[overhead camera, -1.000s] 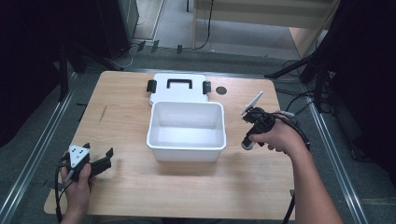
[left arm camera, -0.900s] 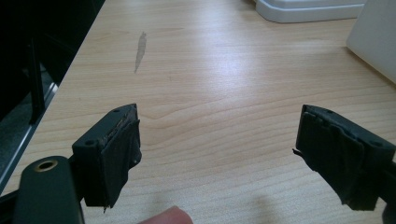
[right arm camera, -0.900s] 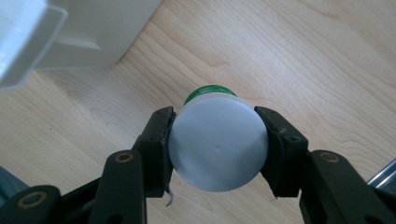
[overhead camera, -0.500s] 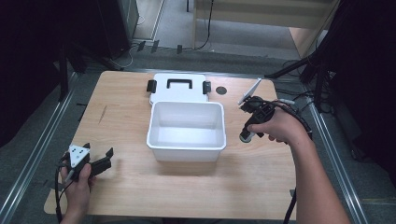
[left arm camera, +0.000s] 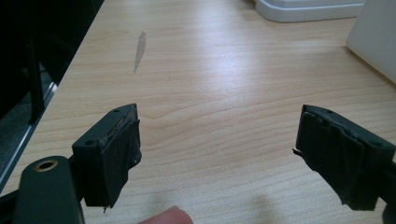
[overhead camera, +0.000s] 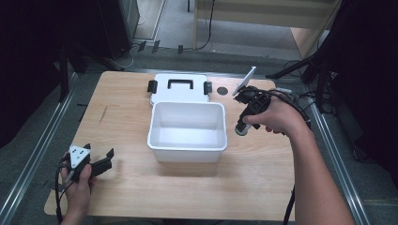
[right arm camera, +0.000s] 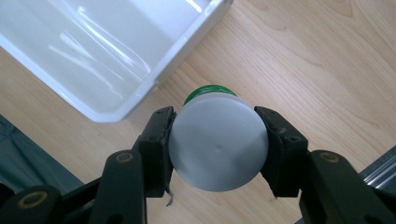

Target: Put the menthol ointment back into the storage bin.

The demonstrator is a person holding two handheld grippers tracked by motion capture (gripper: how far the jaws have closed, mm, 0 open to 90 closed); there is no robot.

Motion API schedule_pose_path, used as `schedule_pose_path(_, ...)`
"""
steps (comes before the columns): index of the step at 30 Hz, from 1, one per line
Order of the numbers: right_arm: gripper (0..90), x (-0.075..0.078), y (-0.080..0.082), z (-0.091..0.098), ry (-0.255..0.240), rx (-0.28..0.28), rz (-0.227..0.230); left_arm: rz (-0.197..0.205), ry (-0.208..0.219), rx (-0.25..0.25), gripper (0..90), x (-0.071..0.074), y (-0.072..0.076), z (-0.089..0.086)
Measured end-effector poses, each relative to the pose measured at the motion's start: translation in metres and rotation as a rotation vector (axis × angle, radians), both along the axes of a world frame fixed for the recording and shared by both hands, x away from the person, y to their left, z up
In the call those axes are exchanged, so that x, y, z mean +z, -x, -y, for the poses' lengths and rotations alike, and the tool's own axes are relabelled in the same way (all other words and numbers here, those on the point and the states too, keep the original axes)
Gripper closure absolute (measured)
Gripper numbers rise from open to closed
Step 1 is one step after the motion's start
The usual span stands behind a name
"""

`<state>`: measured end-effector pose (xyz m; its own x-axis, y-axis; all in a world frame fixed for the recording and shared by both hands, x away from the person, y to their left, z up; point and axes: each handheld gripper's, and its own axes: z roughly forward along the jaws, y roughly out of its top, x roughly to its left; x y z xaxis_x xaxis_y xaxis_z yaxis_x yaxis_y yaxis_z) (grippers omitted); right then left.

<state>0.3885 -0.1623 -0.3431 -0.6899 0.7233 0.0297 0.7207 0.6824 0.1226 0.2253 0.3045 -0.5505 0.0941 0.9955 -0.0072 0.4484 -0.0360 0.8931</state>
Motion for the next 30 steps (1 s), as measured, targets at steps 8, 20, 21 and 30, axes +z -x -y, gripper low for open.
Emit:
schedule_pose_path(8,51.7,0.005,-0.004,-0.010,-0.038,-0.001,-0.017,0.000,0.002,0.000,14.7,0.000,0.000,0.000)
schedule_pose_path(20,51.7,0.014,-0.007,-0.033,-0.023,0.038,-0.010,-0.001,0.004,-0.001,14.7,0.000,0.000,0.000)
schedule_pose_path(21,51.8,0.014,-0.007,-0.036,-0.023,0.045,-0.009,-0.001,0.004,-0.001,14.7,0.000,0.000,0.000)
schedule_pose_path(30,51.7,0.010,-0.009,-0.054,-0.022,0.096,-0.009,-0.006,0.002,-0.001,14.7,0.000,-0.001,0.000)
